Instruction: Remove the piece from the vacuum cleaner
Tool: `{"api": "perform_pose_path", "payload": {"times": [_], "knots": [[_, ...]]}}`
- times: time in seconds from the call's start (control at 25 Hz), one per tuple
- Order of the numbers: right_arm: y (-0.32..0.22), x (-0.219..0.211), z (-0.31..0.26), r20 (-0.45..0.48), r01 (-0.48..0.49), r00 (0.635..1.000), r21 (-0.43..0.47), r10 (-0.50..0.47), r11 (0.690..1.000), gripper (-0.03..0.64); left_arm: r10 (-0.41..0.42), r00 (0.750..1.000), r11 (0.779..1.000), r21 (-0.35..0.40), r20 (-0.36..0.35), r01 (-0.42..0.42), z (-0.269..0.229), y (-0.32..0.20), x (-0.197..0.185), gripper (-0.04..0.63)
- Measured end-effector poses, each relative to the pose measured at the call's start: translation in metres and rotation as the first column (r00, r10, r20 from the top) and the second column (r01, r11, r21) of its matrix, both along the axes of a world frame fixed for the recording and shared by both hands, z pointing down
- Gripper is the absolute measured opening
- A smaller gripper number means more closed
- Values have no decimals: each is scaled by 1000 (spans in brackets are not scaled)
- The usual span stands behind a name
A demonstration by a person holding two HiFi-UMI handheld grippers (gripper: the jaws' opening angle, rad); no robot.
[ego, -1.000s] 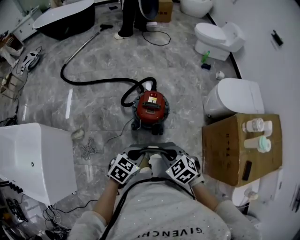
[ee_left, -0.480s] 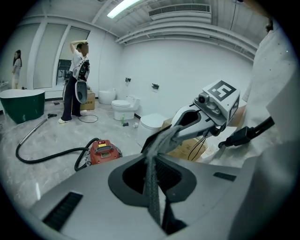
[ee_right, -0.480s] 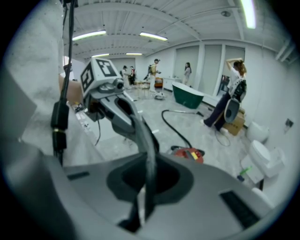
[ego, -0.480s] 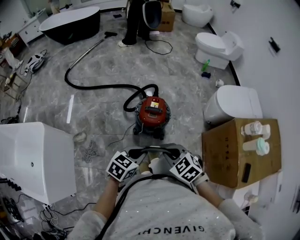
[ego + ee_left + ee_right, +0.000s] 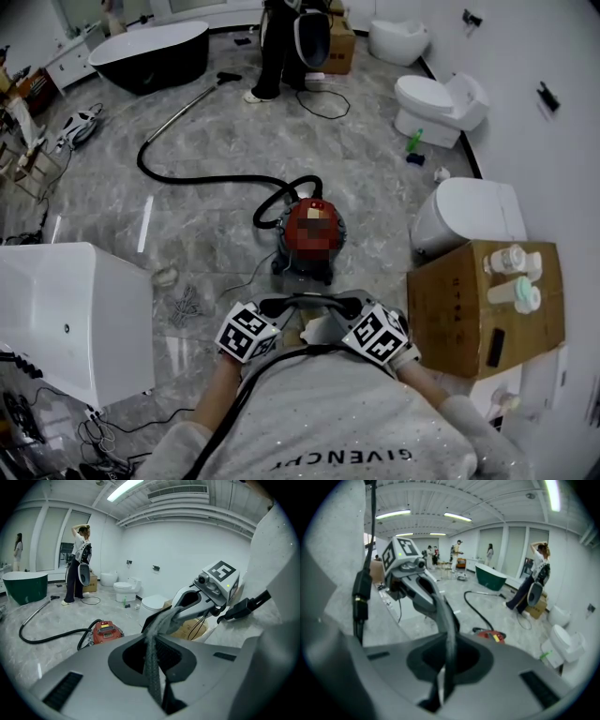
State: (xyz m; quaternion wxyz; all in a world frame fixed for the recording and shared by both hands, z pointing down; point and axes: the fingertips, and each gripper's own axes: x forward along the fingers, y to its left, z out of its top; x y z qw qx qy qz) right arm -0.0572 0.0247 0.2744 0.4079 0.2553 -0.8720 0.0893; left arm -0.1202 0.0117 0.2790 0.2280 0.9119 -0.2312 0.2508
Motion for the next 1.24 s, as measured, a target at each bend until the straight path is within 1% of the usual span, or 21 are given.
{"api": "perform_pose_path", "payload": {"times": [0.32,0.64,0.72,0.92,1.24], "knots": [[-3,-6,2,-11,9,1000,23,-9,1000,26,-42,999,999,10,-17,42,-1,-2,-8,37],[-10,-9,4,-35,34,999,35,-33,999,26,-88,994,996,-29,-68,87,6,-5,-11,37],[-11,-8,3,-32,33,999,35,-31,999,26,-87,994,996,-35,-71,84,5,-6,-10,37],[-11,1,5,-28,29,999,28,-28,999,26,-68,996,997,-28,-54,67,5,-8,-1,37],[-17,7,8,-37,39,999,25,-38,999,26,-83,994,995,-54,-67,80,11,-10,5,37]]}}
